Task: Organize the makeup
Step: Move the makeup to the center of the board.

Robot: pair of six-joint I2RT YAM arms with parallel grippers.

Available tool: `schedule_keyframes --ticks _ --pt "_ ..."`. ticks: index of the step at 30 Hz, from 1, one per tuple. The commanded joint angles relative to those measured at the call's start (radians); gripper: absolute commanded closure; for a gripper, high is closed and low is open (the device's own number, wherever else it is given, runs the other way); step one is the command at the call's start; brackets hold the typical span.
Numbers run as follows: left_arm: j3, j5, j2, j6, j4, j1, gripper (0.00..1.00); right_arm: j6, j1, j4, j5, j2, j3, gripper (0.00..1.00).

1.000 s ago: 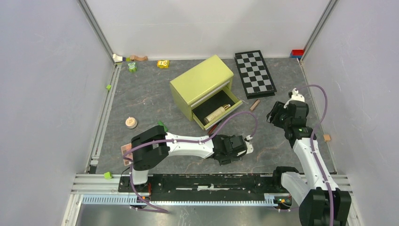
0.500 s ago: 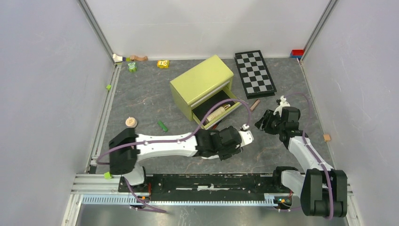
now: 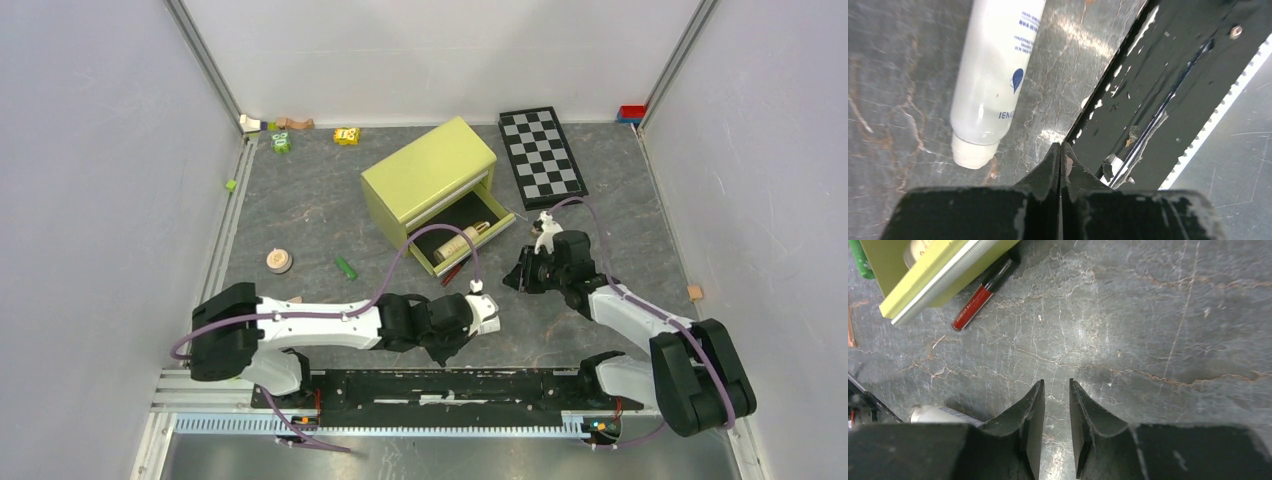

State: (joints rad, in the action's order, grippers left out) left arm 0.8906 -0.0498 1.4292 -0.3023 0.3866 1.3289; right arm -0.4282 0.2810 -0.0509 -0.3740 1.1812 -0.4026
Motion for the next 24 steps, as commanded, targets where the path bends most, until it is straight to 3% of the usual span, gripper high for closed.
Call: schedule_keyframes --ticks 1,7,24 --pt "-0.024 0.045 0.043 -0.105 -0.098 0.017 0.98 -0.031 0.040 -0.100 0.003 0.038 0.018 0.73" --pt "-0.046 0.033 0.119 -0.122 -0.135 0.019 0.98 -0.013 0.129 -0.101 0.002 0.070 0.001 0.89" --pt "-0.085 -0.136 0.196 -0.216 -0.170 0.017 0.98 -0.004 0.251 -0.037 0.024 0.033 0.095 0.94"
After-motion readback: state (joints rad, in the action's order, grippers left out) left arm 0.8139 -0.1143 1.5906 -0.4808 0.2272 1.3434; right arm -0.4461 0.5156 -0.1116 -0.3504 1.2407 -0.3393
